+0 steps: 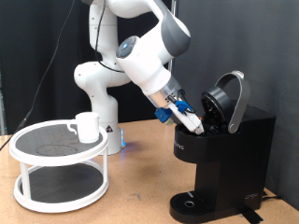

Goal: Make a cup of coffee with the keurig machine

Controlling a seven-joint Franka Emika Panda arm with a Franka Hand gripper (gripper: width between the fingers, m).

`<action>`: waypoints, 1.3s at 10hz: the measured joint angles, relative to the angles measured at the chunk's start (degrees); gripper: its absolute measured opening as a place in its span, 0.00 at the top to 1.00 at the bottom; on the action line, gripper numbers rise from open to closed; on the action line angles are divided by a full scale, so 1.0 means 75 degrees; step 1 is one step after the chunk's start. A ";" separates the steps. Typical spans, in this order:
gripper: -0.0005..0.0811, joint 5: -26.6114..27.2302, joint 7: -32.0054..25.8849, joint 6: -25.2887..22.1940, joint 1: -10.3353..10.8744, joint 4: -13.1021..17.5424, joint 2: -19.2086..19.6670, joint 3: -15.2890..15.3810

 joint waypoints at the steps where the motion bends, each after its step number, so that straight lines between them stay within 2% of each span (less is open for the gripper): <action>1: 0.12 0.0154 -0.0149 0.0000 0.0000 0.0003 -0.0016 0.0000; 3: 0.10 0.0684 -0.0646 -0.0118 -0.0006 0.0023 -0.0169 -0.0008; 5: 0.09 0.0808 -0.0660 -0.0753 -0.0041 0.0099 -0.0500 -0.0069; 6: 0.09 0.0727 -0.0549 -0.0976 -0.0062 0.0111 -0.0638 -0.0090; 9: 0.09 -0.0433 0.0682 -0.1259 -0.0068 0.0109 -0.0790 -0.0041; 13: 0.09 -0.0661 0.1013 -0.0980 -0.0063 -0.0054 -0.0748 0.0006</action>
